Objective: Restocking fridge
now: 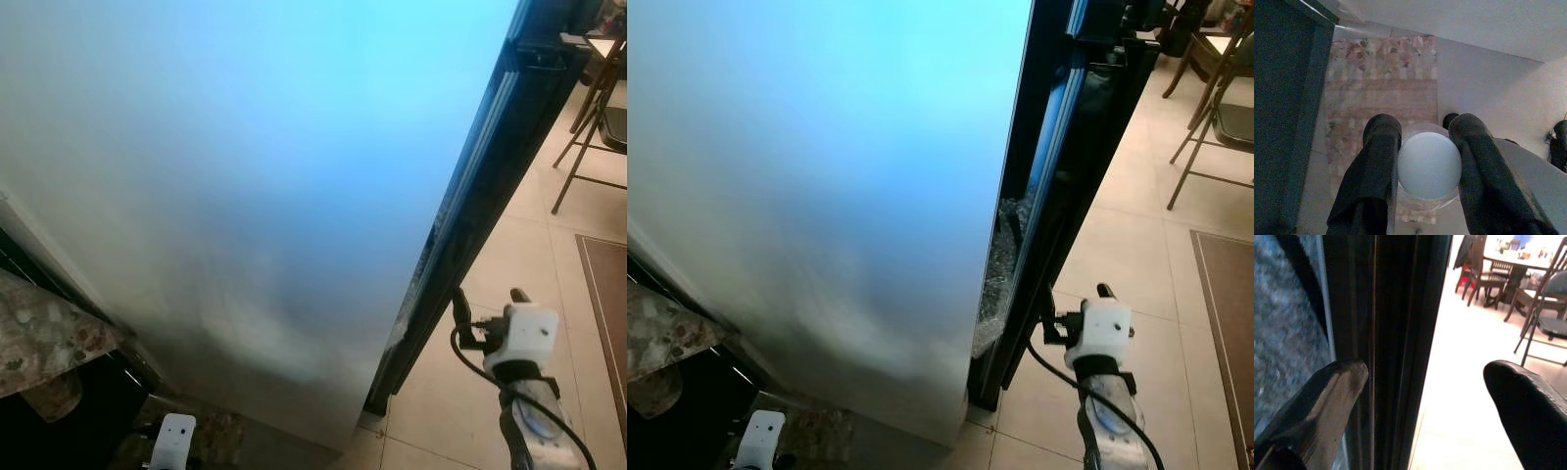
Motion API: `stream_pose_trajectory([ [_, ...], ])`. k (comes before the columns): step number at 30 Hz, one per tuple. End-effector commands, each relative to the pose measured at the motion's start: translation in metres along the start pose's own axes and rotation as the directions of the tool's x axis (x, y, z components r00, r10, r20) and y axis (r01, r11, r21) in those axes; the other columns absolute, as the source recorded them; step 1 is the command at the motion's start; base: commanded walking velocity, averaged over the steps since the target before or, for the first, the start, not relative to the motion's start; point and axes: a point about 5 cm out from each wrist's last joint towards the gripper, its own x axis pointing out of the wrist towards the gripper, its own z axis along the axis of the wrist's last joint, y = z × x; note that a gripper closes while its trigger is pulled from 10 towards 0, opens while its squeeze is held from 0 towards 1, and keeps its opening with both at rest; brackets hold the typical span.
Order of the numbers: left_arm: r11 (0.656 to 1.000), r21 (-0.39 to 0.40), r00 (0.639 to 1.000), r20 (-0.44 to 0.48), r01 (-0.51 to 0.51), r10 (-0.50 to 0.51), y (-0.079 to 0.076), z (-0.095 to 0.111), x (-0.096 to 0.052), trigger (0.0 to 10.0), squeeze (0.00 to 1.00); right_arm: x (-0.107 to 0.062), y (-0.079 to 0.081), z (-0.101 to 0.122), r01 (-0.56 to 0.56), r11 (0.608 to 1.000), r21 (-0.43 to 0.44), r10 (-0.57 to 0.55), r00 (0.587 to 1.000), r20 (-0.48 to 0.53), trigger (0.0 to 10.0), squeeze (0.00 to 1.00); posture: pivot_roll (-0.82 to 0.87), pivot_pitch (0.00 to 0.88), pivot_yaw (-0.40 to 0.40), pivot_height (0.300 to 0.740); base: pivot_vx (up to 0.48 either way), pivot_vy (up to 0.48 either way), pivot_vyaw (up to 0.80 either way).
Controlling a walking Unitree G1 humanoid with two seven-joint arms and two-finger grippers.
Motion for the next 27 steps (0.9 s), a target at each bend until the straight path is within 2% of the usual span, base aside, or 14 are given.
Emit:
stream_pose_trajectory([
  [1, 1.0, -0.006, 1.0, -0.008, -0.012, 0.012, 0.001, -0.004, -0.001, 10.0, 0.0, 0.001, -0.003, -0.002, 0.011, 1.0, -0.013, -0.011, 1.0, -0.012, 10.0, 0.0, -0.09, 0.026, 0.012, 0.74, 0.0, 0.0, 0.0],
  [7, 1.0, -0.007, 1.0, -0.015, -0.015, 0.014, 0.002, -0.006, -0.001, 10.0, 0.0, 0.01, -0.004, 0.004, 0.005, 1.0, -0.011, -0.005, 1.0, 0.005, 10.0, 0.0, -0.09, 0.031, 0.015, 0.74, 0.0, 0.0, 0.0],
  [14, 1.0, -0.005, 1.0, -0.019, -0.016, 0.016, 0.002, -0.007, -0.001, 10.0, 0.0, 0.021, -0.004, 0.01, -0.057, 0.998, -0.011, 0.057, 0.998, 0.015, 10.0, 0.0, -0.08, 0.038, 0.014, 0.74, 0.0, 0.0, 0.0],
  [19, 1.0, -0.006, 1.0, -0.017, -0.017, 0.017, 0.002, -0.007, -0.001, 10.0, 0.0, 0.022, -0.003, 0.013, -0.084, 0.996, -0.011, 0.084, 0.996, 0.017, 10.0, 0.0, -0.08, 0.038, 0.014, 0.74, 0.0, 0.0, 0.0],
  [27, 1.0, -0.001, 1.0, -0.019, -0.013, 0.013, 0.002, -0.008, -0.002, 10.0, 0.0, 0.013, 0.006, 0.007, -0.136, 0.991, 0.007, 0.136, 0.991, -0.005, 10.0, 0.0, -0.09, 0.041, 0.014, 0.74, 0.0, 0.0, 0.0],
])
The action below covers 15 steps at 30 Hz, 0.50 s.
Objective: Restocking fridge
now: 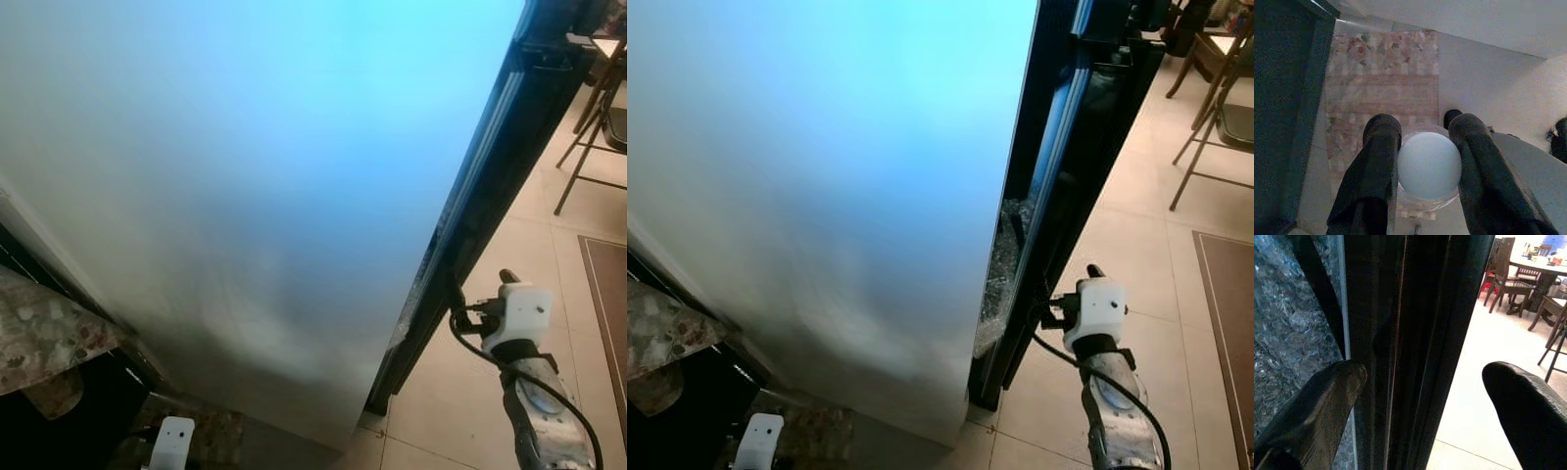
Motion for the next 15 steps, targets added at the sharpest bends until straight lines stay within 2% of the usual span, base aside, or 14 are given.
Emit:
stream_pose_trajectory([
  [1, 1.0, 0.001, 1.0, -0.009, -0.007, 0.007, 0.001, -0.004, -0.001, 10.0, 0.0, -0.002, 0.006, -0.001, -0.03, 1.0, 0.004, 0.03, 1.0, -0.002, 10.0, 0.0, -0.09, 0.041, 0.014, 0.74, 0.0, 0.0, 0.0],
  [6, 1.0, 0.0, 1.0, -0.007, -0.006, 0.006, 0.001, -0.004, -0.001, 10.0, 0.0, 0.001, 0.003, -0.002, -0.026, 0.999, 0.022, 0.026, 1.0, -0.005, 10.0, 0.0, -0.09, 0.041, 0.014, 0.74, 0.0, 0.0, 0.0],
  [10, 1.0, -0.001, 1.0, -0.005, -0.006, 0.006, 0.001, -0.003, -0.001, 10.0, 0.0, 0.008, 0.003, 0.003, -0.066, 0.996, 0.058, 0.066, 0.998, 0.004, 10.0, 0.0, -0.09, 0.037, 0.012, 0.74, 0.0, 0.0, 0.0],
  [15, 1.0, -0.004, 1.0, -0.003, -0.01, 0.01, 0.001, -0.003, -0.001, 10.0, 0.0, 0.013, -0.003, 0.007, -0.072, 0.996, 0.043, 0.072, 0.997, 0.009, 10.0, 0.0, -0.08, 0.037, 0.011, 0.74, 0.0, 0.0, 0.0],
])
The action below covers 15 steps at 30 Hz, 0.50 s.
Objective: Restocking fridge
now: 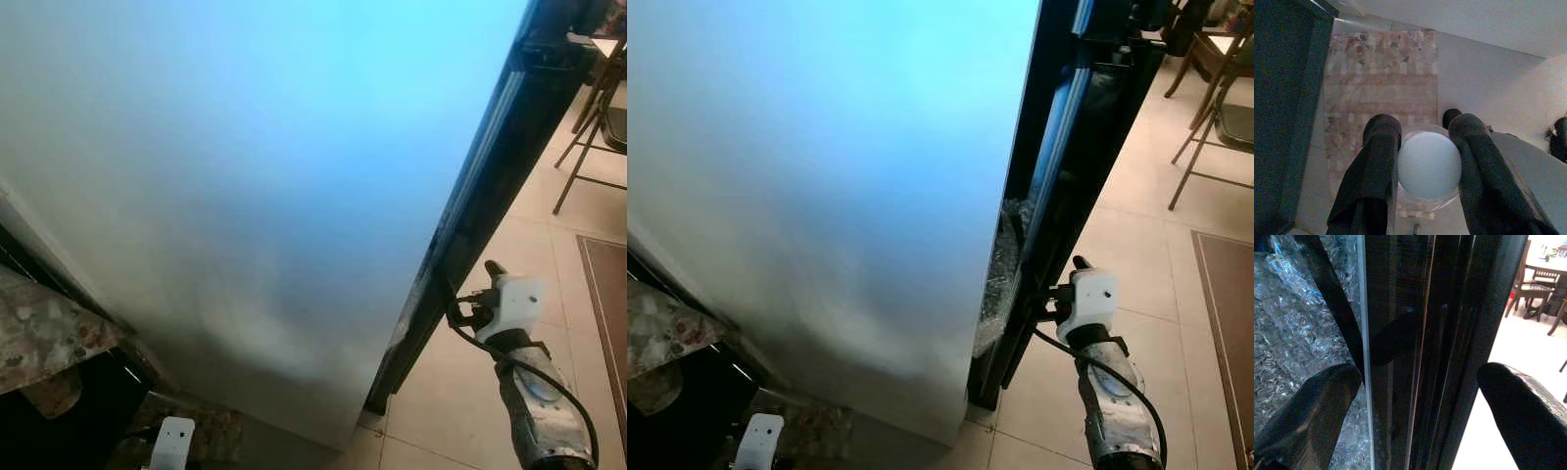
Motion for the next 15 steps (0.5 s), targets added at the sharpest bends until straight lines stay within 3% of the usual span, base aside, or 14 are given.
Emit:
stream_pose_trajectory([
  [1, 1.0, -0.004, 1.0, -0.003, -0.01, 0.01, 0.001, -0.003, -0.001, 10.0, 0.0, 0.0, -0.006, -0.001, 0.015, 1.0, 0.005, -0.015, 1.0, -0.015, 10.0, 0.0, -0.08, 0.037, 0.011, 0.74, 0.0, 0.0, 0.0],
  [15, 1.0, -0.007, 1.0, -0.004, -0.011, 0.01, 0.001, -0.003, -0.001, 10.0, 0.0, 0.011, -0.014, 0.003, 0.033, 0.999, 0.009, -0.033, 0.999, -0.004, 10.0, 0.0, -0.08, 0.039, 0.011, 0.74, 0.0, 0.0, 0.0],
])
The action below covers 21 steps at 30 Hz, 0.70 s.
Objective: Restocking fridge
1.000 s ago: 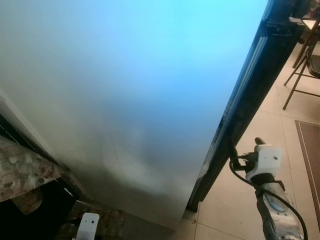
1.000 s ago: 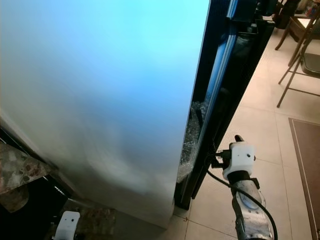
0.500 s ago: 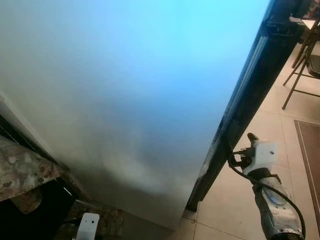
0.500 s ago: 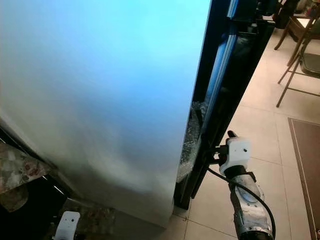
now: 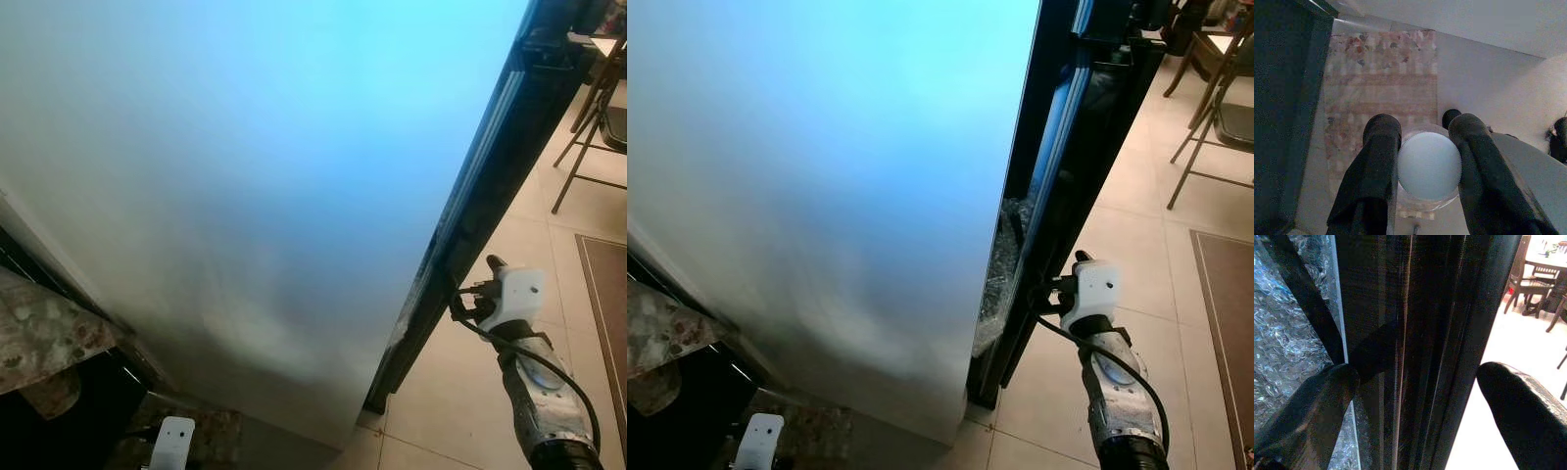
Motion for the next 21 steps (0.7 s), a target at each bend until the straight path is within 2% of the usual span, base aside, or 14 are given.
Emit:
stream_pose_trajectory([
  [1, 1.0, -0.004, 1.0, -0.005, -0.008, 0.008, 0.0009, -0.003, -0.0006, 10.0, 0.0, 0.0018, -0.0065, 0.0029, 0.028, 0.999, 0.016, -0.028, 1.0, 0.012, 10.0, 0.0, -0.08, 0.038, 0.01, 0.74, 0.0, 0.0, 0.0],
  [11, 1.0, -0.004, 1.0, -0.005, -0.011, 0.011, 0.0011, -0.0027, -0.0005, 10.0, 0.0, 0.0107, -0.01, 0.0072, 0.01, 1.0, 0.016, -0.01, 1.0, 0.017, 10.0, 0.0, -0.07, 0.038, 0.01, 0.74, 0.0, 0.0, 0.0],
  [21, 1.0, -0.006, 1.0, -0.004, -0.012, 0.012, 0.0006, -0.0028, -0.0005, 10.0, 0.0, 0.0103, -0.0062, 0.0009, -0.04, 0.999, 0.026, 0.041, 0.999, -0.013, 10.0, 0.0, -0.08, 0.039, 0.007, 0.74, 0.0, 0.0, 0.0],
])
